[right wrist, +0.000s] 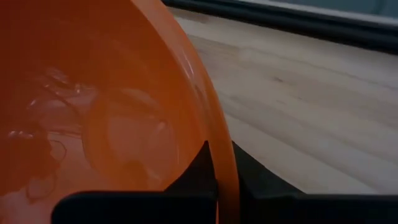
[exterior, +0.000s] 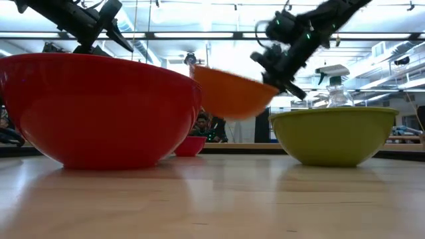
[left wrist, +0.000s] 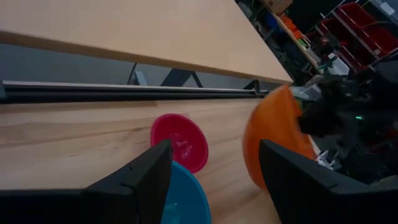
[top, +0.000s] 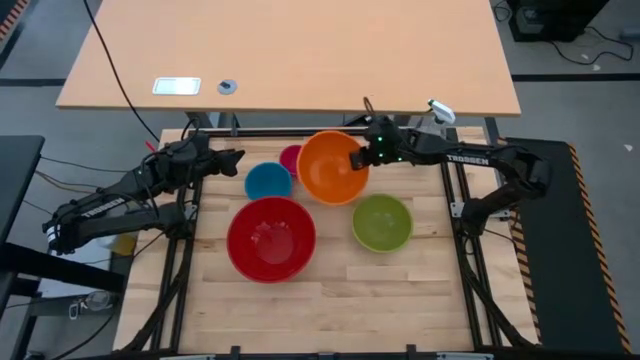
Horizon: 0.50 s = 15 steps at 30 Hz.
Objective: Nest bowls inside each other
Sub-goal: Stack the orange bowl on top of the red bowl
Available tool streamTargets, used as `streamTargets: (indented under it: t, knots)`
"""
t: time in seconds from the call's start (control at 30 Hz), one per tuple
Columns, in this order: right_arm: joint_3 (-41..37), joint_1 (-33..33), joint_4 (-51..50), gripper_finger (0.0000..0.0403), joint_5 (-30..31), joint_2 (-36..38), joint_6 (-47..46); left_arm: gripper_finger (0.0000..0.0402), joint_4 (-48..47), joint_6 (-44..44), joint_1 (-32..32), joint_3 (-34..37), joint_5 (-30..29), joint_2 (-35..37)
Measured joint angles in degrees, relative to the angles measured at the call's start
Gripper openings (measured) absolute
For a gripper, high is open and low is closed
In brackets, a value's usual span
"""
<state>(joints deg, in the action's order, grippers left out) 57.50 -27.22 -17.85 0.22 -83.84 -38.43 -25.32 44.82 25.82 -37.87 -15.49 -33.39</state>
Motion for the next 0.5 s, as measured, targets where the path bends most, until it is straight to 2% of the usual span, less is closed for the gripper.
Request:
streamTargets:
  t: [0.27, 0.5]
  knots:
    - [10.41, 8.33, -4.22, 0.0019, 5.81, -2.29, 3.1, 0.0242, -0.28, 0.04, -0.33, 0.0, 1.16, 0.02]
    - [11.95, 13.81, -0.48, 0.002, 5.69, -6.39, 2.17, 0.0242, 2.11, -0.48, -1.08, 0.0, 1.54, 0.13]
